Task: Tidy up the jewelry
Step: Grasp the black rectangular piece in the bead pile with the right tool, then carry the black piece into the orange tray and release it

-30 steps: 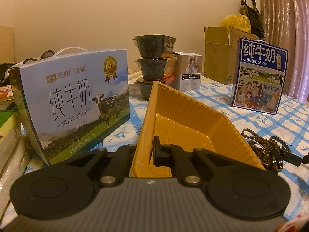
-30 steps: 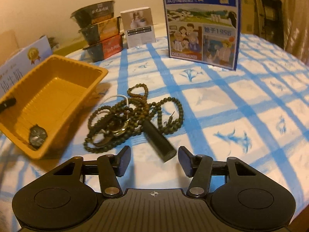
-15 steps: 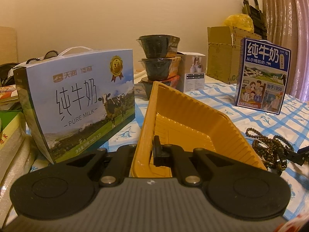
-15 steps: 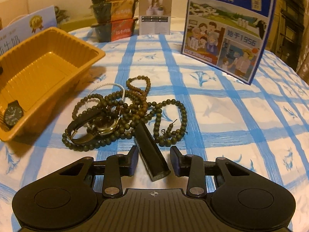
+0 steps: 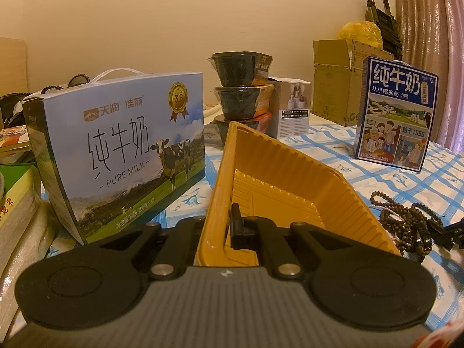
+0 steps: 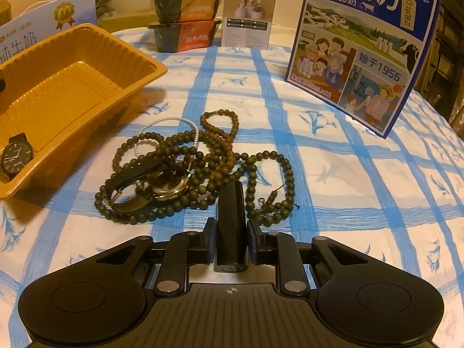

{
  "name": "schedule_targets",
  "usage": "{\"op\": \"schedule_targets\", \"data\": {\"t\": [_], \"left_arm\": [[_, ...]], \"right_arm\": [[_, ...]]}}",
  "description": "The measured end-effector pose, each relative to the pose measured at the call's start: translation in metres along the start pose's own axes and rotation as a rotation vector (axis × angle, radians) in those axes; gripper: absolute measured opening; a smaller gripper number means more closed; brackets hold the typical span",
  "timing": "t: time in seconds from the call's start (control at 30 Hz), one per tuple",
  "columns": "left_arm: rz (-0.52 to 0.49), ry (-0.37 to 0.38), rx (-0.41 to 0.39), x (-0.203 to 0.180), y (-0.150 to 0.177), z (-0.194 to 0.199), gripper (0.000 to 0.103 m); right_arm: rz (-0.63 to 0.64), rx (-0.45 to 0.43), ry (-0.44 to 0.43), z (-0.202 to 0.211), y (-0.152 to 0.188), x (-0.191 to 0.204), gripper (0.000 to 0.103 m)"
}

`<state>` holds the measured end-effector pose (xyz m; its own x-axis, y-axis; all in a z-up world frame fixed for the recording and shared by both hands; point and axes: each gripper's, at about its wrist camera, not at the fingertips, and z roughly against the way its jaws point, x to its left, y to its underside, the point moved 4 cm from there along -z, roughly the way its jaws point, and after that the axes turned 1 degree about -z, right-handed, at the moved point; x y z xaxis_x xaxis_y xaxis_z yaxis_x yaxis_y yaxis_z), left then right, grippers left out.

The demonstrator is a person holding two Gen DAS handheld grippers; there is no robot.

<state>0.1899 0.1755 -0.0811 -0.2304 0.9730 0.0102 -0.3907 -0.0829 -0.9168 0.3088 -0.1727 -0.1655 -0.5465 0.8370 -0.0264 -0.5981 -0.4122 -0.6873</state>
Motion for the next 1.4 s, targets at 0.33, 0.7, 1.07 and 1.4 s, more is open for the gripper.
{"op": "schedule_targets", "data": {"t": [0.33,0.7,1.07,1.4], "left_arm": [[0.001,0.000,0.000,0.000,0.000,0.000,0.005],[0.003,0.001,-0.003,-0.002,0.000,0.003,0.005],[0.005,0.007,-0.004,-0.002,-0.001,0.003,0.005],[0.010,0.005,-0.003,-0.003,-0.002,0.004,0.005]], "right_arm": [[-0.102,-0.087,-0.067,0.033,-0.020,0.014,0.022],[-0.157,-0.160,-0.349,0.050,-0.066,0.087,0.022],[-0.164,-0.116,-0.513,0.022,-0.083,0.171,0.022],[-0.144,-0.079,-0.527,-0.004,-0.080,0.200,0.022]]}}
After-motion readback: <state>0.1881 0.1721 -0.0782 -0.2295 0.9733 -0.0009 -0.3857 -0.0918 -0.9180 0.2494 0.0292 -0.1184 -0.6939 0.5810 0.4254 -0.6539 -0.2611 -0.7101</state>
